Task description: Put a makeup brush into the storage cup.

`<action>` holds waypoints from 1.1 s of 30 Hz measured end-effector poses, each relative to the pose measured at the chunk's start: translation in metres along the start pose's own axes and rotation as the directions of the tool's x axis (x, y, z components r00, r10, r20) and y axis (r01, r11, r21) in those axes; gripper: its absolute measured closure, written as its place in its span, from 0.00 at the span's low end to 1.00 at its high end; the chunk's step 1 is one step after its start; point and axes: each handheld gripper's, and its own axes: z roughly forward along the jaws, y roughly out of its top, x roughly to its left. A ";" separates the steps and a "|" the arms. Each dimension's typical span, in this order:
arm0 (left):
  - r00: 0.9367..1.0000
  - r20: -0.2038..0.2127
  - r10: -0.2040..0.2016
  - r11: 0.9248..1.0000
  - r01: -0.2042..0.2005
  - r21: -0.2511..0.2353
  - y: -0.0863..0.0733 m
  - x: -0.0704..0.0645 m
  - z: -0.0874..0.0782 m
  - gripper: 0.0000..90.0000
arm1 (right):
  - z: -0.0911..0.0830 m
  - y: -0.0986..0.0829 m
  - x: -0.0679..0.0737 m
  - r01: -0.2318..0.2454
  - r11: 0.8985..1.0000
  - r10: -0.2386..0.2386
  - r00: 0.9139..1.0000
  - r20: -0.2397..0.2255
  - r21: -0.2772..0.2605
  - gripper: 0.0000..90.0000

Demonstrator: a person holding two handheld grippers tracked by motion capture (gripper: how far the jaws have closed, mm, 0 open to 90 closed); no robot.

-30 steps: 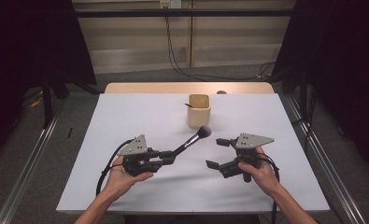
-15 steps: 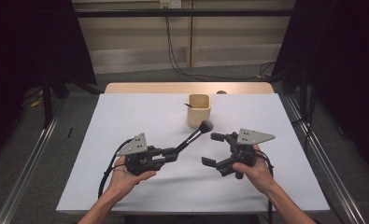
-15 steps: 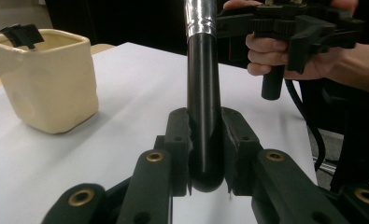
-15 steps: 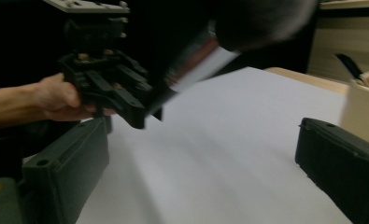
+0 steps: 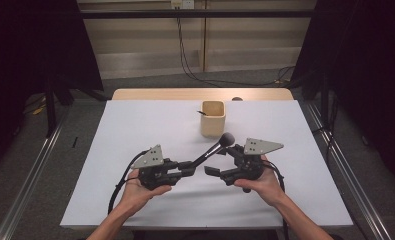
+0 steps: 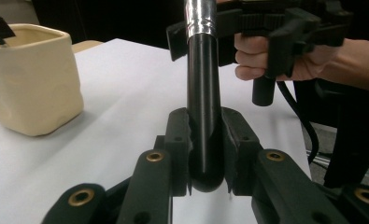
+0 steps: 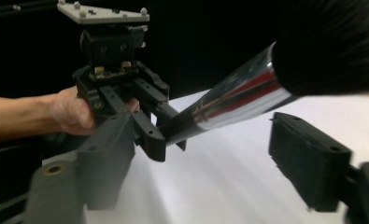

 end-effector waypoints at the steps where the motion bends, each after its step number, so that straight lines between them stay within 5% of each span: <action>1: 1.000 -0.001 0.003 1.000 -0.003 0.002 0.000 0.000 0.001 0.83 | 0.000 0.000 0.000 -0.005 1.000 0.005 1.000 0.002 -0.002 0.31; 13: 1.000 0.023 0.012 0.999 -0.013 0.037 -0.007 -0.001 0.008 0.83 | -0.003 -0.002 -0.006 -0.066 0.998 0.066 0.998 -0.006 -0.018 0.66; 33: 0.999 0.015 0.044 0.997 -0.045 0.066 -0.008 -0.004 0.016 0.81 | -0.005 -0.001 -0.010 -0.144 0.989 0.140 0.985 -0.097 -0.031 0.79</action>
